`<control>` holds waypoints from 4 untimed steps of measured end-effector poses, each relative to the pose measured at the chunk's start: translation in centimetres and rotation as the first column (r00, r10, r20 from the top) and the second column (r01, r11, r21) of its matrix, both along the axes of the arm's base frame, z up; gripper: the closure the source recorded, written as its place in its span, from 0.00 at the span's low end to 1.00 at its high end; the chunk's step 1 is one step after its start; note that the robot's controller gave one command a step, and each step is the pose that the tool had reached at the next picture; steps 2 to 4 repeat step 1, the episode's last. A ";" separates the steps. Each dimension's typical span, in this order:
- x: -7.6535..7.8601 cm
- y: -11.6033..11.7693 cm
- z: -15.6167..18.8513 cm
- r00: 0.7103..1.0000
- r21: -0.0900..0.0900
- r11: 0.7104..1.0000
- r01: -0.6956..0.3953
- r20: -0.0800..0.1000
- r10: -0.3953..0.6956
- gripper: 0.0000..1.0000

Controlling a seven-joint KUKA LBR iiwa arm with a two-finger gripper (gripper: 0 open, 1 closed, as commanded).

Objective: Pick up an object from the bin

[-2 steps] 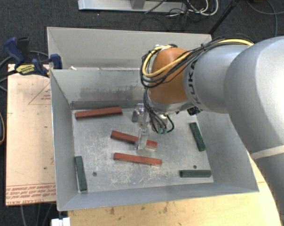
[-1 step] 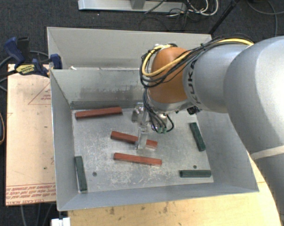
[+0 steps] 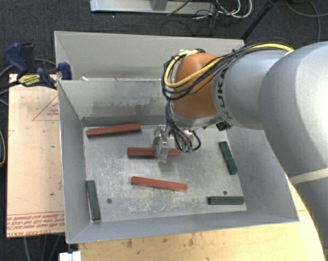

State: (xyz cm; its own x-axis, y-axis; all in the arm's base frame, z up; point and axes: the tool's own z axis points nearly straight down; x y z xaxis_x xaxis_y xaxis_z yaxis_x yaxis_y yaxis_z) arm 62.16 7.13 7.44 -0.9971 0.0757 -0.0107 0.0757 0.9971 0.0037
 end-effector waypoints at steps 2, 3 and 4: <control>0.2 0.1 9.2 1.000 0.000 1.000 -0.002 0.000 0.002 1.00; 0.2 0.1 9.2 1.000 0.000 1.000 -0.002 0.000 0.002 1.00; 0.2 0.1 9.2 1.000 0.000 1.000 -0.002 0.000 0.002 1.00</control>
Offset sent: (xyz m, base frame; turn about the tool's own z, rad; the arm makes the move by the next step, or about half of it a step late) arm 0.0000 0.0000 0.0863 0.0000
